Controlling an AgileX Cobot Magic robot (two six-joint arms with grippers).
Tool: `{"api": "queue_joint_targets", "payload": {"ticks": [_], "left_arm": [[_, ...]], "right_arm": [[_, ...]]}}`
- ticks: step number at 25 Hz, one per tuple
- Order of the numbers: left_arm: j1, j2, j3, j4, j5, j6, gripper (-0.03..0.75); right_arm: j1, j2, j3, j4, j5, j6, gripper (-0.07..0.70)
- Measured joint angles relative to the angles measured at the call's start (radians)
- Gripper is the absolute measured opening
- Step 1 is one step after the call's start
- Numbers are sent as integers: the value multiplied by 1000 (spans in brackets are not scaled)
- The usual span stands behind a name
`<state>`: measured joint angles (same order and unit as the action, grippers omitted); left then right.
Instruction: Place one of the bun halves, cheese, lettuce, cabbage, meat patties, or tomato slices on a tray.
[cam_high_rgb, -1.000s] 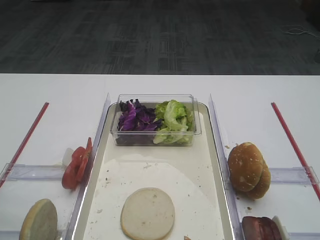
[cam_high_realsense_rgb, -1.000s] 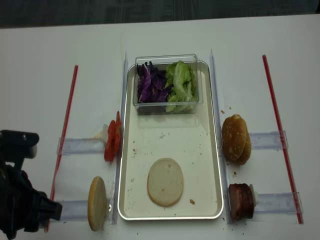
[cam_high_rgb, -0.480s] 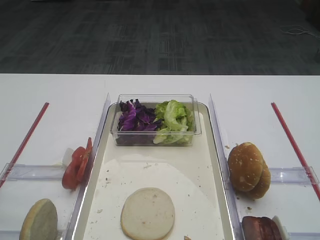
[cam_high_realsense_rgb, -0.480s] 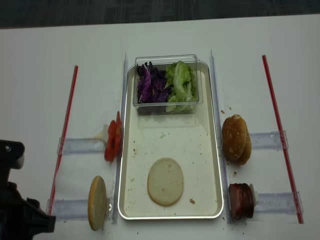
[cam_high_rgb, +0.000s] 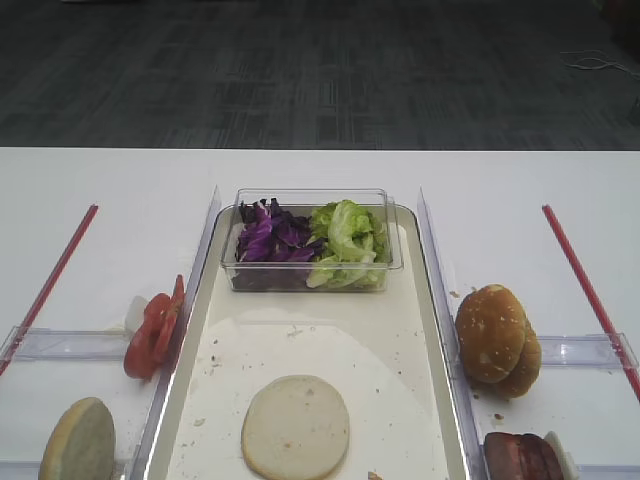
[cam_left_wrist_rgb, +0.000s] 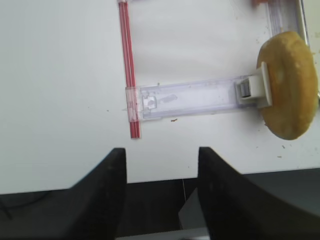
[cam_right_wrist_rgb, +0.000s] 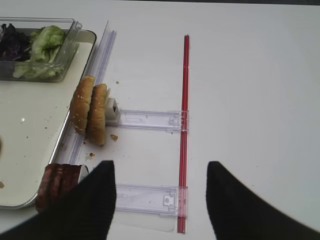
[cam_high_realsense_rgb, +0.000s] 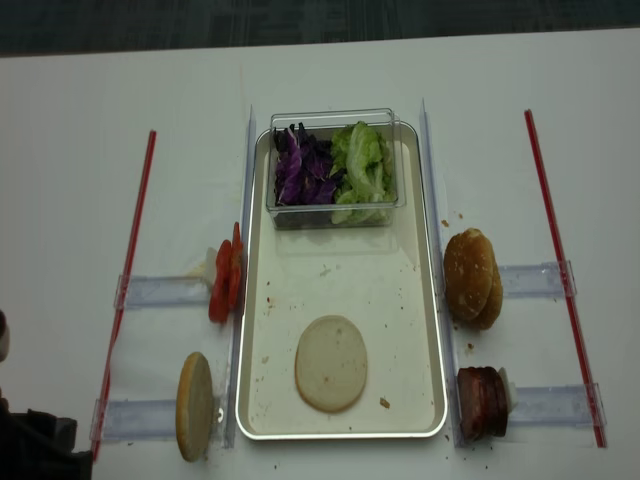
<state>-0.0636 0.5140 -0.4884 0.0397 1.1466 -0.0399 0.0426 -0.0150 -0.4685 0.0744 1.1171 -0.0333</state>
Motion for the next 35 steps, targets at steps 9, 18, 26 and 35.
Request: {"api": "queue_joint_targets", "payload": {"ticks": [9,18,26,35], "left_arm": [[5,-197,0,0,11,0,341],[5,-438,0,0,21,0,341],[5,-527,0,0,29,0,341],[5,-529,0,0,31,0,341]], "right_arm": [[0,0,0,0,0,0,414],[0,0,0,0,0,0,411],[0,0,0,0,0,0,409],[0,0,0,0,0,0,408]]}}
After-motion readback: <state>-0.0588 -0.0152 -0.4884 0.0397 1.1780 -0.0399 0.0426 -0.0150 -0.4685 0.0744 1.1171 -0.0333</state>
